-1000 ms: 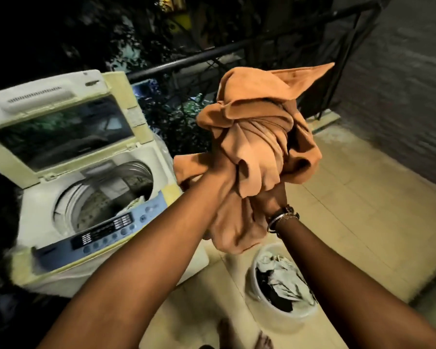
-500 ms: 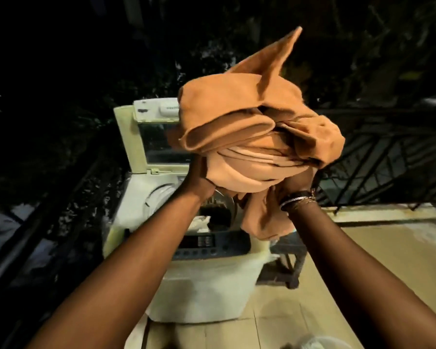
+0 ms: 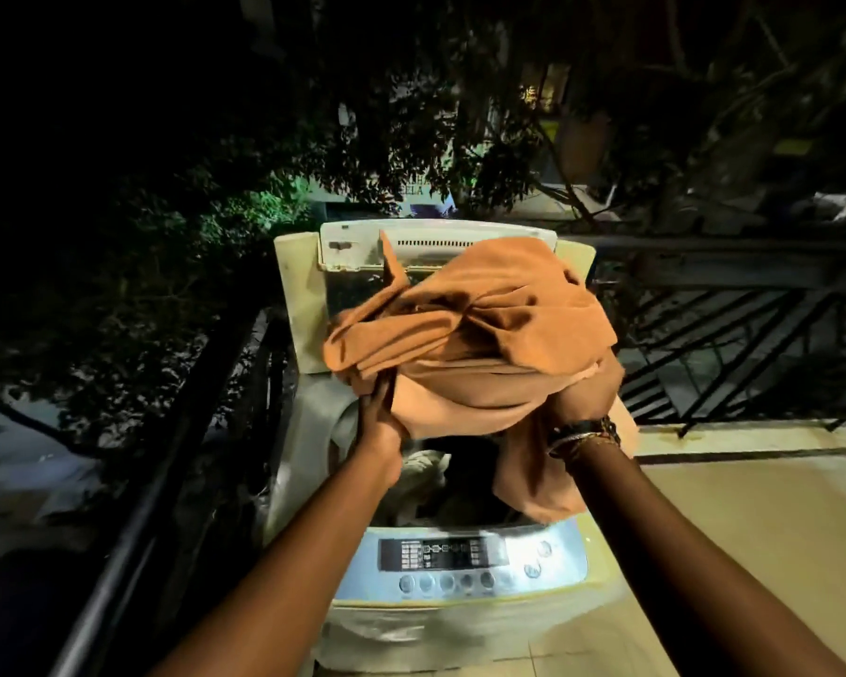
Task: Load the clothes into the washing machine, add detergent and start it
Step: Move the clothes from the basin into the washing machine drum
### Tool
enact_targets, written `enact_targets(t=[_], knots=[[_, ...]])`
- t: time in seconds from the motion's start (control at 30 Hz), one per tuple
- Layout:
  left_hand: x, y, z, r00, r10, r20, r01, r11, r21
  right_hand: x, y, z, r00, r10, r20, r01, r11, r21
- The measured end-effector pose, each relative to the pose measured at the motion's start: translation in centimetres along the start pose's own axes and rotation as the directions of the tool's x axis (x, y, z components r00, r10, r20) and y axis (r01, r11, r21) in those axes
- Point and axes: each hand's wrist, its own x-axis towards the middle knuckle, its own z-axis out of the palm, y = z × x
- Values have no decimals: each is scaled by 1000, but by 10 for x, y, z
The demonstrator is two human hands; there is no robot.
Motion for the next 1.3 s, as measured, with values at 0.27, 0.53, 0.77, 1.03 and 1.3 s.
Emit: enact_targets(t=[0.27,0.53,0.77,1.03,1.3], knots=[[49,-9,-17,901,398,-171,-302,860,411,1,19,21,999,23,-30,-26,996,-88],[58,-12,-12,706,318,633,-672,583,457,21,15,47,930,-313,194,367,828,-423],[93,-27,-9,900,334,279,-434,648,626,13,27,72,845,-155,511,242,964,-108],[104,-25,-28,920,388,-62,-325,839,436,28,118,25,546,-26,837,286,945,-157],[95,-85,-55,356,932,-62,-430,223,875,-3,129,63,442,350,826,37,913,-407]])
